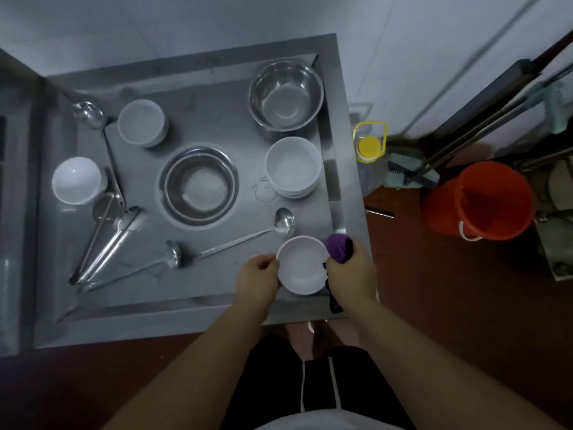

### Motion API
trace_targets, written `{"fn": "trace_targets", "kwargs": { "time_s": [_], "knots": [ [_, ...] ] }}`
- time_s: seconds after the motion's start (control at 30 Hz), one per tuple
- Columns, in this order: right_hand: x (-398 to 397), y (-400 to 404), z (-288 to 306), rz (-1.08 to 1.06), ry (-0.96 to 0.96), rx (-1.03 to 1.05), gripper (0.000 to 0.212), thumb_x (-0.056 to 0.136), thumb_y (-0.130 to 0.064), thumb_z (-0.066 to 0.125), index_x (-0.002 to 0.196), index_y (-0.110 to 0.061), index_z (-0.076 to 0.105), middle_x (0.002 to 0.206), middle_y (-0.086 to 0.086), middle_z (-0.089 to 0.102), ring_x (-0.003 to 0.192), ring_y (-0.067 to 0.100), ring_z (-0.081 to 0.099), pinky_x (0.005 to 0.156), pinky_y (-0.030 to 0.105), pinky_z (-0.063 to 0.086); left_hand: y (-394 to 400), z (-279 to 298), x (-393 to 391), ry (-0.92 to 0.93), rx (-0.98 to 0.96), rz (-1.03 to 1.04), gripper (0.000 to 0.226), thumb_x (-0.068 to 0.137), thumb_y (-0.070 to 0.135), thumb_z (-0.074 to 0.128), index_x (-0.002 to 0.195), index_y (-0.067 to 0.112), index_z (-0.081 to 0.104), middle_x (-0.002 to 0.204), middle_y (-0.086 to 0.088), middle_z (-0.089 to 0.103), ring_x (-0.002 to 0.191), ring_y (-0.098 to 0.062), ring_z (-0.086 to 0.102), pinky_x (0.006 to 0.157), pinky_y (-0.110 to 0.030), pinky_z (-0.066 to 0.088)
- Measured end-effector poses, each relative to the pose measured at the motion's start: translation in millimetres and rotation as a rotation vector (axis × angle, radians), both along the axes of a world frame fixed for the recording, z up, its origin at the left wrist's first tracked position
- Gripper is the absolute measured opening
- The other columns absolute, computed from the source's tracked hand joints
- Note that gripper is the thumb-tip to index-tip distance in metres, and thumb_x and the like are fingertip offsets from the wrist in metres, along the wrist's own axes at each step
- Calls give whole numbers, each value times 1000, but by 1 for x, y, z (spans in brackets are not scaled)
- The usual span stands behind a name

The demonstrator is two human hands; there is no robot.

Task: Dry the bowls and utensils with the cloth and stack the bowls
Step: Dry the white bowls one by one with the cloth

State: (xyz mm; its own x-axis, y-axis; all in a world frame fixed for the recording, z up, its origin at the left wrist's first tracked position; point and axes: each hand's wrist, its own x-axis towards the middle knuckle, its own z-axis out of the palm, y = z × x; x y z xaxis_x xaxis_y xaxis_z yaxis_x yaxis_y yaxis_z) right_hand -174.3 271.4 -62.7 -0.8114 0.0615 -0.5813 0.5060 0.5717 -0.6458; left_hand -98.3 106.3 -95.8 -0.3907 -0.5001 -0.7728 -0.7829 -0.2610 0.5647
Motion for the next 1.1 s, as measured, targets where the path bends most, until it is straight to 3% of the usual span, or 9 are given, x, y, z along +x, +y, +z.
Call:
{"fn": "trace_targets", "kwargs": {
  "time_s": [0.2,0.37,0.47,0.57,0.67,0.77,0.9,1.0,1.1],
  "knots": [
    [-3,-1,-8,35,26,9,26,85,-9,67,99,-30,63,83,-4,66,75,19,66,61,33,51,0,-5,-3,-15,-106,-48,27,97,22,68,79,41,75,89,11,79,86,-19,77,83,-44,66],
    [-5,9,-3,34,43,-22,31,85,-16,74,94,-42,60,85,-13,66,78,7,64,65,29,48,-2,8,-3,-17,-115,-114,13,99,25,67,104,30,78,99,7,77,92,-19,74,91,-48,64],
    [-12,22,6,58,68,10,24,86,-20,74,104,-33,65,93,-5,69,87,20,67,76,36,52,-6,27,-2,-49,-171,-184,24,99,32,67,121,26,75,108,4,76,98,-22,74,95,-49,61],
    [-21,34,21,108,130,63,27,85,-21,74,110,-28,67,98,3,71,92,28,67,80,40,54,-11,48,-1,-34,-207,-220,26,99,33,67,123,26,74,111,6,75,96,-22,74,92,-45,62],
    [-28,34,39,155,190,75,28,83,-19,74,110,-24,67,100,8,72,95,35,67,81,42,54,-19,70,6,-44,-315,-324,29,98,34,66,125,26,74,119,6,75,104,-19,71,98,-38,57],
    [-32,22,56,236,261,54,26,81,-14,73,105,-22,66,96,7,70,92,34,65,76,38,48,-28,89,18,-50,-422,-393,30,98,37,67,125,27,72,123,9,73,111,-16,67,99,-36,54],
    [-29,-12,73,420,327,1,24,80,-14,71,100,-25,64,87,5,65,84,32,61,70,38,46,-50,111,36,-54,-524,-466,30,98,37,65,126,25,70,124,8,69,106,-14,66,90,-36,58],
    [-21,-45,82,550,376,-20,25,84,-19,73,107,-26,65,91,0,63,84,27,61,68,34,43,-77,125,50,-66,-623,-527,30,98,38,64,124,25,72,121,5,71,99,-11,64,84,-29,51],
    [-10,-81,87,704,421,-31,30,86,-22,73,113,-29,62,94,-9,58,87,20,60,66,29,44,-110,135,65,-90,-663,-534,30,98,40,63,122,25,73,118,2,69,97,-15,67,85,-34,56]
  ]
}}
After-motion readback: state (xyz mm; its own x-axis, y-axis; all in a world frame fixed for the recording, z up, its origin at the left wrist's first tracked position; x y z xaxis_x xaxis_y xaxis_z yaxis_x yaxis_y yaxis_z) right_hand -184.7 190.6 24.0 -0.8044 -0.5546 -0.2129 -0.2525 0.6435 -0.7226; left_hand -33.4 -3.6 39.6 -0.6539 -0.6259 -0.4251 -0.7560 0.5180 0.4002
